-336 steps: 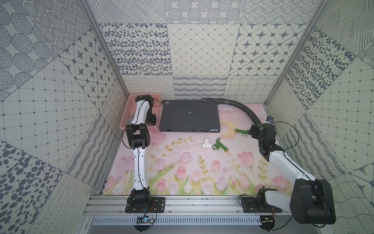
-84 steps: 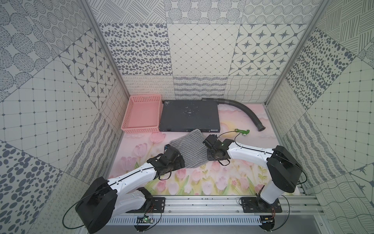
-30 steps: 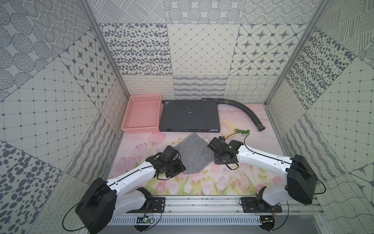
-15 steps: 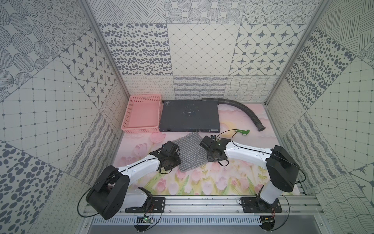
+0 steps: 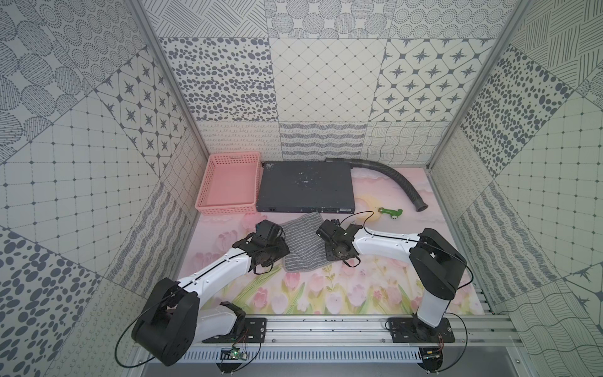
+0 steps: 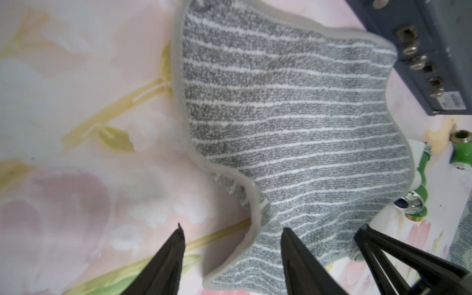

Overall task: Fold the square dishcloth
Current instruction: Flatten out the cleaning item at the center of the board.

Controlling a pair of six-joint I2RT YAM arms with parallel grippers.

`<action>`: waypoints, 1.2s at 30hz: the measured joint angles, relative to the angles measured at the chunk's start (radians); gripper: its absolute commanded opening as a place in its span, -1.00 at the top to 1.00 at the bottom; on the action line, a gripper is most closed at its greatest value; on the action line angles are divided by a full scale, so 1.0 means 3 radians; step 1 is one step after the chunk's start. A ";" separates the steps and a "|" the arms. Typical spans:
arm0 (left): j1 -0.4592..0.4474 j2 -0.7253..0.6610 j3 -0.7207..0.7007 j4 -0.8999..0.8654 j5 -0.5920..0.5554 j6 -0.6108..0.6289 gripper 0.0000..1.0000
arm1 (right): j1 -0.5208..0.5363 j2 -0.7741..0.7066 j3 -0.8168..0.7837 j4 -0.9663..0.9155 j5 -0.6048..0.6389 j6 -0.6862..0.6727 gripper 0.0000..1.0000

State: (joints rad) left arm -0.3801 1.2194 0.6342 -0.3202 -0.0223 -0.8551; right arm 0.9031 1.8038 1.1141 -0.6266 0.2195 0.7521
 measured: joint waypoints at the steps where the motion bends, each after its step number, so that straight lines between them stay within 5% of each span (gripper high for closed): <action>1: 0.0001 -0.0081 0.0004 -0.0047 -0.0017 0.0005 -0.17 | 0.0003 0.0000 -0.0034 0.0018 -0.0023 0.0009 0.57; 8: -0.0009 -0.0504 -0.0041 -0.0238 0.0038 0.0032 0.10 | 0.0043 -0.0198 -0.0326 0.0202 -0.0092 0.0140 0.58; 27: -0.0498 0.0065 -0.0203 0.0055 0.0473 -0.0123 0.12 | 0.0230 -0.0654 -0.0781 0.0072 -0.0346 0.0376 0.54; 36: -0.0463 -0.0266 -0.0490 -0.0340 0.0300 -0.0237 0.14 | 0.0237 -0.0736 -0.0818 -0.0042 -0.0437 0.0373 0.46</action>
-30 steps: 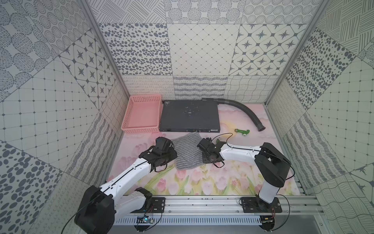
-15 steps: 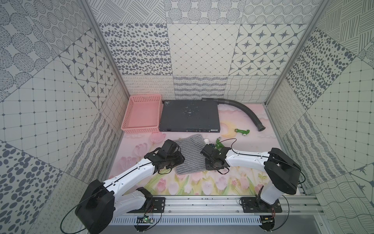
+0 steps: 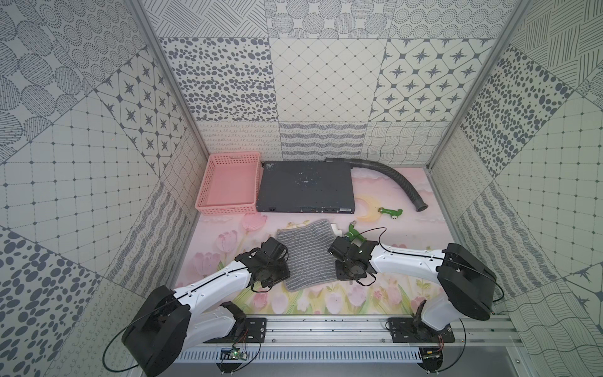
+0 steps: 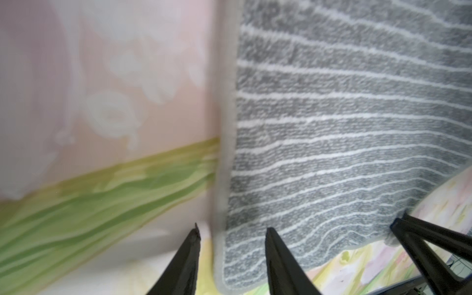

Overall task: Fold the square dishcloth
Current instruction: Flatten out the cleaning item at the center of the board.

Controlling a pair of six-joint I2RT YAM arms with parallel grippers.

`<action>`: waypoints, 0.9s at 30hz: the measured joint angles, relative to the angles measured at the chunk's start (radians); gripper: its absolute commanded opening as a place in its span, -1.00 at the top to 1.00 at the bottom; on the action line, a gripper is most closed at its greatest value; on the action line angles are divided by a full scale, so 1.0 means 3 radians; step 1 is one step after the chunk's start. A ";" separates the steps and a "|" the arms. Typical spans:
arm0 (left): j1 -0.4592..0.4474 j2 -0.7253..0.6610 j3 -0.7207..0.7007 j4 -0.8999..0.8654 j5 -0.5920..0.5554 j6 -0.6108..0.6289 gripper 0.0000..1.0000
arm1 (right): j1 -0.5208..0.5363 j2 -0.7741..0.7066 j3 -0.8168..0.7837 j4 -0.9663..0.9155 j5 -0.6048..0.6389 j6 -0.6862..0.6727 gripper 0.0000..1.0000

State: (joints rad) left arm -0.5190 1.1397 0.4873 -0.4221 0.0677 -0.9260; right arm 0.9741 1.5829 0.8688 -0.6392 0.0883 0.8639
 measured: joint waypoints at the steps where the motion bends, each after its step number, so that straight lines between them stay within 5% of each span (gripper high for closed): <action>1: 0.0027 -0.0065 -0.0025 -0.0047 -0.0033 -0.0015 0.14 | 0.0003 0.0000 0.0009 -0.0008 -0.0006 -0.0009 0.45; 18: 0.0354 -0.0689 0.0178 -0.0376 -0.0198 -0.0043 0.22 | -0.0037 -0.0072 0.0712 -0.0047 0.0198 -0.0322 0.19; 27: 0.0109 -0.0080 0.0216 0.0270 0.0175 -0.0058 0.26 | -0.0206 0.0144 0.1119 0.0043 0.0505 -0.0440 -0.17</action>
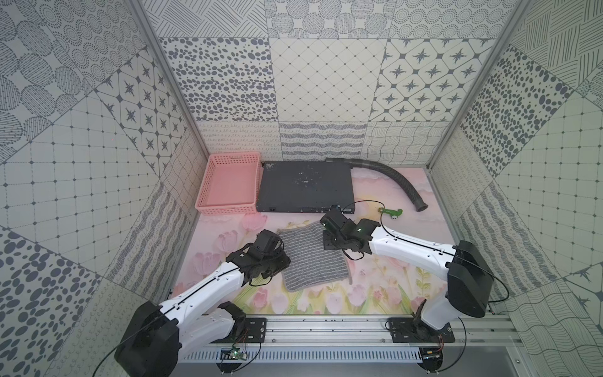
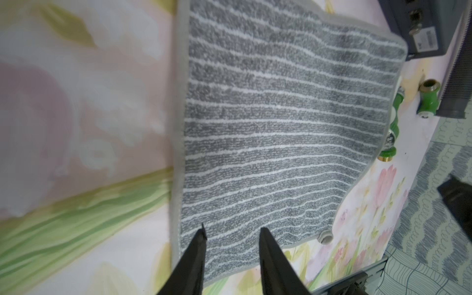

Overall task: Fold the square dishcloth
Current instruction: Flatten out the cleaning item at the center of the board.

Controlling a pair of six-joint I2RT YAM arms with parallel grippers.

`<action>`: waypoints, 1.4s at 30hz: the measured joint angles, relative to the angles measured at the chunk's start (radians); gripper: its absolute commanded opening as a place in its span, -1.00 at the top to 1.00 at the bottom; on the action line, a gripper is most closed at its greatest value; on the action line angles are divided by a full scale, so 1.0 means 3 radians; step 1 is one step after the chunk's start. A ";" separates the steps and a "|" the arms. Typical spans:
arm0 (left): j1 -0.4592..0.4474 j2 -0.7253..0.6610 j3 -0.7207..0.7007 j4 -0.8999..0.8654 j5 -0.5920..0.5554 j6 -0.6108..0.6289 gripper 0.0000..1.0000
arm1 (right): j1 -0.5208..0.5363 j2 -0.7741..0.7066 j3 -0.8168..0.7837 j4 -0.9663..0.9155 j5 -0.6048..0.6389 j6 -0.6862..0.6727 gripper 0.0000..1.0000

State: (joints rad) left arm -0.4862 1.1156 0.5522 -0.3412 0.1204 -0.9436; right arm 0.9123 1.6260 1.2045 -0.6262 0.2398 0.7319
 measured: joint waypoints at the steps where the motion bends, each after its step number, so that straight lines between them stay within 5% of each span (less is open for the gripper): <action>1: -0.0055 0.0128 0.0001 0.0095 0.0057 0.0000 0.26 | -0.0024 0.0067 0.0050 0.0017 0.0015 -0.0022 -0.21; 8: -0.0127 0.0696 -0.0079 0.0520 0.0320 -0.0039 0.32 | -0.0189 0.0454 0.0374 0.0070 -0.0038 -0.0174 -0.22; 19: 0.0460 0.0727 -0.0444 0.1217 0.1123 -0.0142 0.32 | -0.0547 0.0922 0.0818 0.0112 -0.0491 -0.0432 -0.17; 28: 0.0772 0.0245 -0.0415 0.0582 0.0538 -0.0017 0.27 | -0.0612 0.1063 0.0926 0.0120 -0.0745 -0.0506 -0.15; 42: 0.0841 -0.0186 0.0051 -0.0006 0.0304 0.0229 -0.40 | -0.0612 0.1254 0.1090 0.0126 -0.0805 -0.0585 0.02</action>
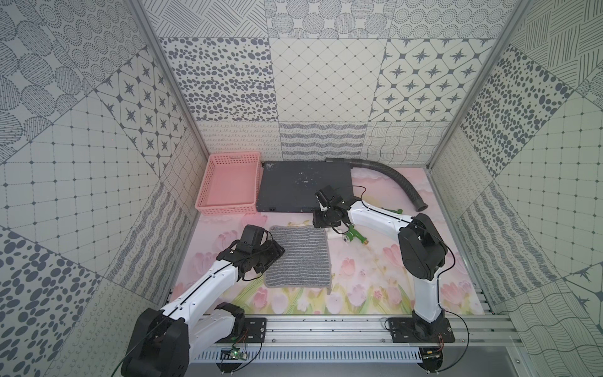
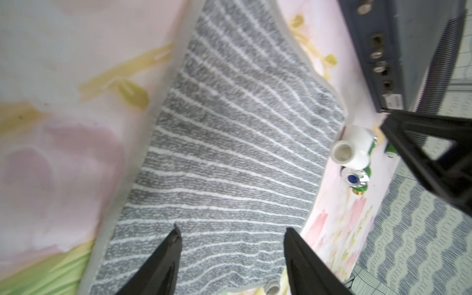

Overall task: Fold the square dishcloth
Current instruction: Flatten out the cleaning item at the center of the board.

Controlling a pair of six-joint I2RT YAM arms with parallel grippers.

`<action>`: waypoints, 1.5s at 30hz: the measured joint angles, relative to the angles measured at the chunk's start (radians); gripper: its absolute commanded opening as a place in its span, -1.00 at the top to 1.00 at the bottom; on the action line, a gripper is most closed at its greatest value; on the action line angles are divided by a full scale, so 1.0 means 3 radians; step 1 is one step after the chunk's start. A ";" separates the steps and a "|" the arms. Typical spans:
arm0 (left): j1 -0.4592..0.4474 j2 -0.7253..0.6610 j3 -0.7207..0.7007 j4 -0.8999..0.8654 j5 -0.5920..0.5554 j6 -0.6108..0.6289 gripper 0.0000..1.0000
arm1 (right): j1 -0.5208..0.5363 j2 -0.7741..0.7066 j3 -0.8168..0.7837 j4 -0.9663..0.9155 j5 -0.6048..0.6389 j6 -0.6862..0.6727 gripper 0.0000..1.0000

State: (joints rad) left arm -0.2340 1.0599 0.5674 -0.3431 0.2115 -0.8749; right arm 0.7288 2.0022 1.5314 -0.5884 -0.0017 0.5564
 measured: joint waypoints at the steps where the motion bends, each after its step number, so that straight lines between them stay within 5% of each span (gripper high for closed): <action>1: 0.0000 -0.0028 0.0076 -0.0038 -0.0017 0.0042 -0.44 | 0.0000 0.0008 0.0001 -0.0004 -0.0005 0.0000 0.03; 9: 0.0015 0.0354 0.0708 -0.0243 -0.0383 0.0440 -0.65 | 0.0000 0.0188 0.0256 -0.0132 0.0006 -0.0055 0.03; 24: 0.0102 0.2012 0.1890 -0.0309 -0.0618 0.1475 -0.49 | 0.0000 0.0468 0.0530 -0.0530 0.0108 -0.0271 0.09; 45: 0.0336 0.2674 0.2202 -0.0519 -0.0682 0.2171 -0.26 | 0.0010 0.0601 0.0538 -0.0707 0.0198 -0.0440 0.18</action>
State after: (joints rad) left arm -0.1333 1.8622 1.2282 -0.4988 0.0071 -0.2237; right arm 0.7319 2.1826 1.6928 -0.8005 0.0578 0.4244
